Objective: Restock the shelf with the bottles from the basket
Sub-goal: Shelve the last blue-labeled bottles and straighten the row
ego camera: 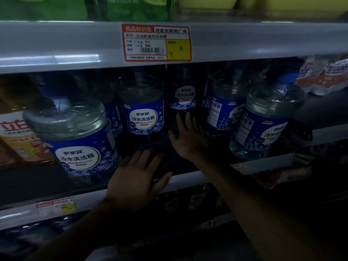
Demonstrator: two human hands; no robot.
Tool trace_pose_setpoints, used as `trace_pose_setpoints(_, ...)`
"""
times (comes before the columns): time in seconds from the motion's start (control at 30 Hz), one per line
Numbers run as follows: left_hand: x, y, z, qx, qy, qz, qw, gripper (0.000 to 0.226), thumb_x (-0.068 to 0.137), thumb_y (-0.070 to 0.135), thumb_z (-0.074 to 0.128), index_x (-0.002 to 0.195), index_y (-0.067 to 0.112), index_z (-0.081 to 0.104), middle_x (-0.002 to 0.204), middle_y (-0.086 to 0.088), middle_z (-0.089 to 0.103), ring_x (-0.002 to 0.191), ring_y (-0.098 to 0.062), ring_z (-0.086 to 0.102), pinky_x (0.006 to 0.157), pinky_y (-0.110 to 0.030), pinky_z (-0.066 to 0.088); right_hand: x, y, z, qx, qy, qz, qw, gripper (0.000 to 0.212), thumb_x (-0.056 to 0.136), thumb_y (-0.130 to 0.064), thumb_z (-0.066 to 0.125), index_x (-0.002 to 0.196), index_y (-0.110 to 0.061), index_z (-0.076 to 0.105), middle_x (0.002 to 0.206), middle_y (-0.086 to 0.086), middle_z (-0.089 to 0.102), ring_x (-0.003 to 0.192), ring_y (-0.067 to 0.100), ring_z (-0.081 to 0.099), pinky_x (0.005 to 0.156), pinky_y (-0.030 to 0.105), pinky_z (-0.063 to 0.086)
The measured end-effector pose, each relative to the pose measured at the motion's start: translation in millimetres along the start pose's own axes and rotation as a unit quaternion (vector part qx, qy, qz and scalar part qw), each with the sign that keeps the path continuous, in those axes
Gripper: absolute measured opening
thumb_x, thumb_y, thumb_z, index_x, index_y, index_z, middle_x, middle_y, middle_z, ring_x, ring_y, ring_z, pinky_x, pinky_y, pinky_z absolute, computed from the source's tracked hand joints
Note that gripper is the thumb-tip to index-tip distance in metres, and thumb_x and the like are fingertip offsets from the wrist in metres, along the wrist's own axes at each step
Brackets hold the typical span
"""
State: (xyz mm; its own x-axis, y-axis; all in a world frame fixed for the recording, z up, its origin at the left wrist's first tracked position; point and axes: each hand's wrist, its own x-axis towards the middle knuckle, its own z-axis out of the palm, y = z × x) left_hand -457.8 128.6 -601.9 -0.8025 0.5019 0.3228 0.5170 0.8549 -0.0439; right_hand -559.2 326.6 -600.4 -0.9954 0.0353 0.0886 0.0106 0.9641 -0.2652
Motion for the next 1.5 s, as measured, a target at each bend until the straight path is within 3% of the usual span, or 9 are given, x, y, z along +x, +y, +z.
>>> trace_pose_setpoints(0.4, -0.2, 0.7, 1.4, -0.007, 0.030, -0.005, 1.000, 0.066, 0.103, 0.065, 0.030, 0.134, 0.018, 0.064, 0.124, -0.007, 0.063, 0.105, -0.030, 0.063, 0.081, -0.040, 0.055, 1.6, -1.6, 0.9, -0.016, -0.010, -0.005, 1.000, 0.066, 0.102, -0.063, 0.021, 0.162, -0.039, 0.005, 0.170, -0.001, -0.015, 0.157, 0.030, -0.010, 0.126, 0.051, 0.002)
trace_pose_setpoints(0.6, -0.9, 2.0, 0.8, -0.017, 0.041, -0.010, 0.999, 0.069, 0.103, 0.068, 0.026, 0.132, 0.019, 0.065, 0.120, -0.004, 0.064, 0.102, -0.027, 0.062, 0.076, -0.038, 0.054, 2.6, -1.6, -0.1, -0.009, -0.013, 0.000, 1.000, 0.059, 0.106, -0.050, 0.021, 0.162, -0.037, 0.007, 0.170, -0.002, -0.013, 0.157, 0.032, -0.005, 0.126, 0.051, 0.002)
trace_pose_setpoints(0.7, -2.0, 2.3, -0.2, -0.024, 0.044, -0.018, 0.999, 0.064, 0.101, 0.067, 0.034, 0.132, 0.021, 0.064, 0.120, -0.002, 0.064, 0.104, -0.024, 0.061, 0.075, -0.035, 0.053, 1.1, -0.6, -2.9, 0.000, -0.029, -0.007, 1.000, 0.060, 0.106, -0.053, 0.021, 0.162, -0.037, 0.008, 0.170, -0.002, -0.013, 0.157, 0.031, -0.005, 0.126, 0.050, 0.002)
trace_pose_setpoints(0.93, -2.4, 8.3, -3.2, -0.044, 0.043, -0.068, 0.996, 0.060, 0.100, 0.065, 0.036, 0.131, 0.021, 0.064, 0.118, -0.001, 0.063, 0.104, -0.024, 0.062, 0.063, -0.033, 0.051, -24.2, 3.5, -13.4, -0.002, -0.034, -0.022, 0.999, 0.066, 0.106, -0.054, 0.031, 0.163, -0.026, 0.015, 0.170, 0.008, 0.011, 0.156, 0.031, 0.005, 0.126, 0.048, 0.003)
trace_pose_setpoints(1.23, -1.0, 19.2, -21.1, -0.106, 0.064, -0.089, 0.988, 0.060, 0.097, 0.062, 0.041, 0.139, 0.023, 0.058, 0.123, -0.002, 0.061, 0.110, -0.027, 0.062, 0.077, -0.039, 0.057, -60.6, 9.1, -47.2, 0.119, -0.049, -0.047, 0.991, 0.064, 0.100, -0.033, 0.059, 0.157, -0.019, 0.033, 0.161, 0.007, 0.036, 0.144, 0.026, 0.039, 0.117, 0.036, 0.035)
trace_pose_setpoints(1.5, 10.6, 40.6, -61.1, -0.159, 0.130, -0.102, 0.973, 0.064, 0.093, 0.062, 0.046, 0.143, 0.023, 0.056, 0.136, -0.002, 0.059, 0.120, -0.027, 0.060, 0.091, -0.045, 0.056, -108.8, 29.1, -88.2, 0.107, 0.028, -0.092, 0.990, 0.066, 0.099, -0.043, 0.060, 0.156, -0.018, 0.037, 0.157, 0.004, 0.040, 0.141, 0.021, 0.041, 0.112, 0.025, 0.033)
